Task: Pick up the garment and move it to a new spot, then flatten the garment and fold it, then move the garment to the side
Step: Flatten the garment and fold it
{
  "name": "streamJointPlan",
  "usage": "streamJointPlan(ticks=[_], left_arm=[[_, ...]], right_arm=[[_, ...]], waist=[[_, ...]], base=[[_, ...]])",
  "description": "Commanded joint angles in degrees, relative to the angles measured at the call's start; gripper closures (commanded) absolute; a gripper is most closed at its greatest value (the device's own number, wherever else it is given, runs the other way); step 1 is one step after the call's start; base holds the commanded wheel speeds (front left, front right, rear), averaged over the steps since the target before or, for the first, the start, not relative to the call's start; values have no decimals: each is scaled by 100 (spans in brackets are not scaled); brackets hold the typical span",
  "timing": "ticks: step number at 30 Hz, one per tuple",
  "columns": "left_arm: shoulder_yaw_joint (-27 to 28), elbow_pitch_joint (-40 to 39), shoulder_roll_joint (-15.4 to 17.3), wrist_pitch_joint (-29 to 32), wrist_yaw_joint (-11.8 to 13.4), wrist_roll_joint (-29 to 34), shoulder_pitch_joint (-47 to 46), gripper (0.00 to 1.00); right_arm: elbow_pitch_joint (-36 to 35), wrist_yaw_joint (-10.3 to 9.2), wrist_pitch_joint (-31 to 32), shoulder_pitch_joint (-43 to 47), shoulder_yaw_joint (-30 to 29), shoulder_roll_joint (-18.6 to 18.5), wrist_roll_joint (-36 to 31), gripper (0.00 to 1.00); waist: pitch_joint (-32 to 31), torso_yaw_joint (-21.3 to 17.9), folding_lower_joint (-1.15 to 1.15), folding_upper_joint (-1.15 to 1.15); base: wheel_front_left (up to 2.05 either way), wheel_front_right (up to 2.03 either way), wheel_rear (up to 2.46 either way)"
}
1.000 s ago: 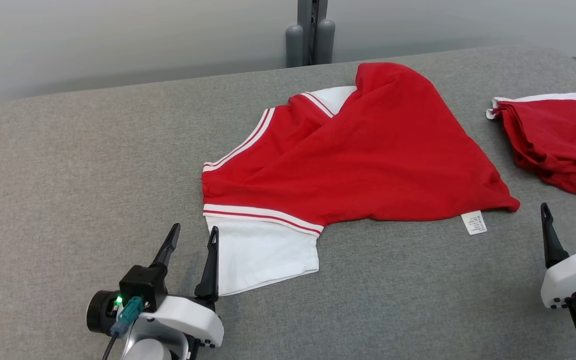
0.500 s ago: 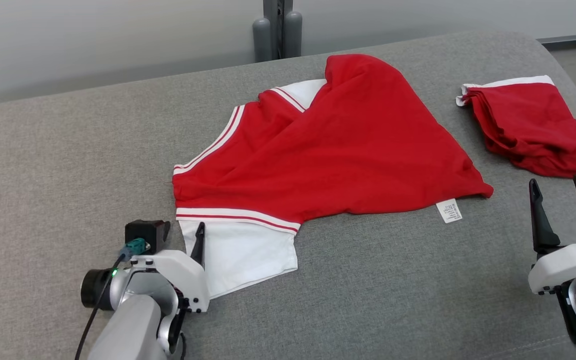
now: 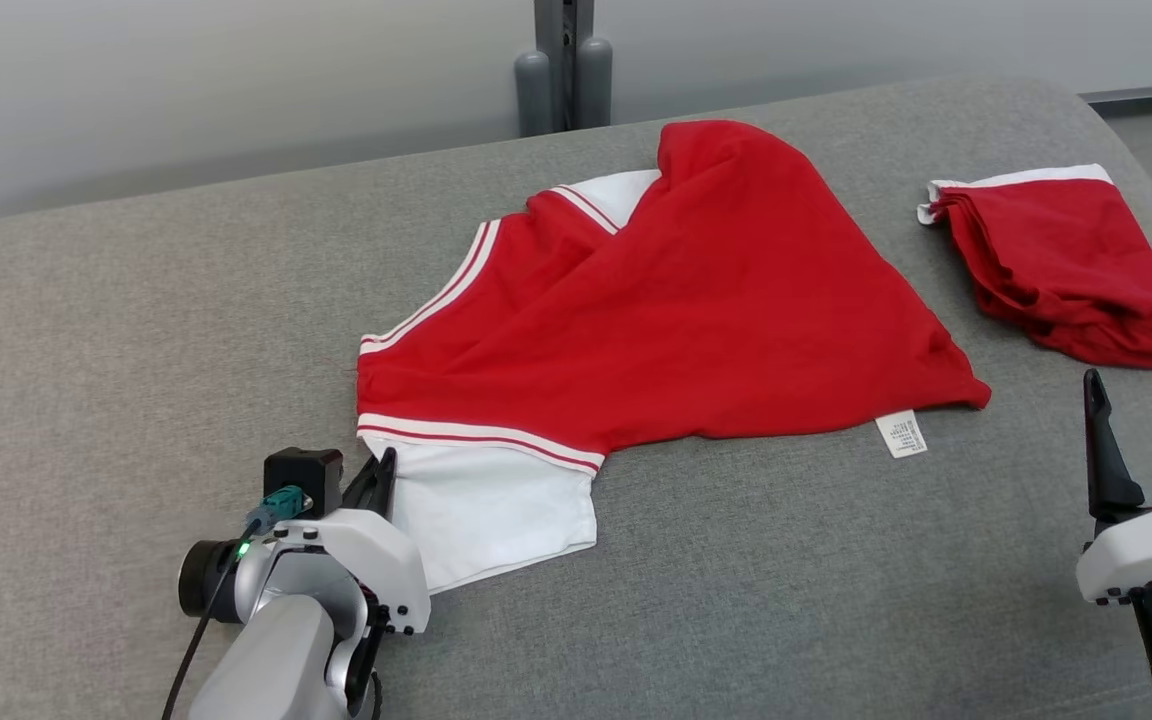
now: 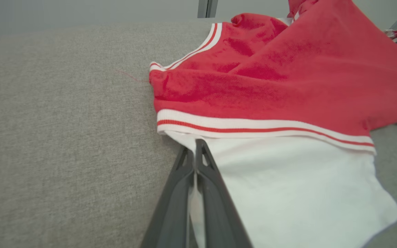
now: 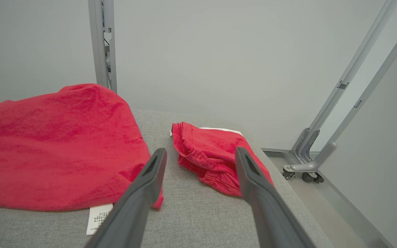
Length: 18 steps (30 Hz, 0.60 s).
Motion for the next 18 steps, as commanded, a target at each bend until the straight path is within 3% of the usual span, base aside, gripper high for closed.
streamJointPlan(ticks=[1, 9, 18], left_arm=[[11, -39, 36, -91, 46, -54, -8, 100], [246, -196, 171, -336, 253, -312, 390, 100], [388, -398, 312, -339, 368, -482, 785, 100]], right_arm=[[-13, 1, 10, 97, -46, 1, 30, 0], [79, 1, 184, 465, -139, 95, 173, 0], [262, 1, 356, 590, 123, 189, 284, 0]], waist=[[-72, 109, 0, 0], [-201, 509, 0, 0], [-238, 631, 0, 0]], base=[[0, 0, 0], [0, 0, 0], [0, 0, 0]])
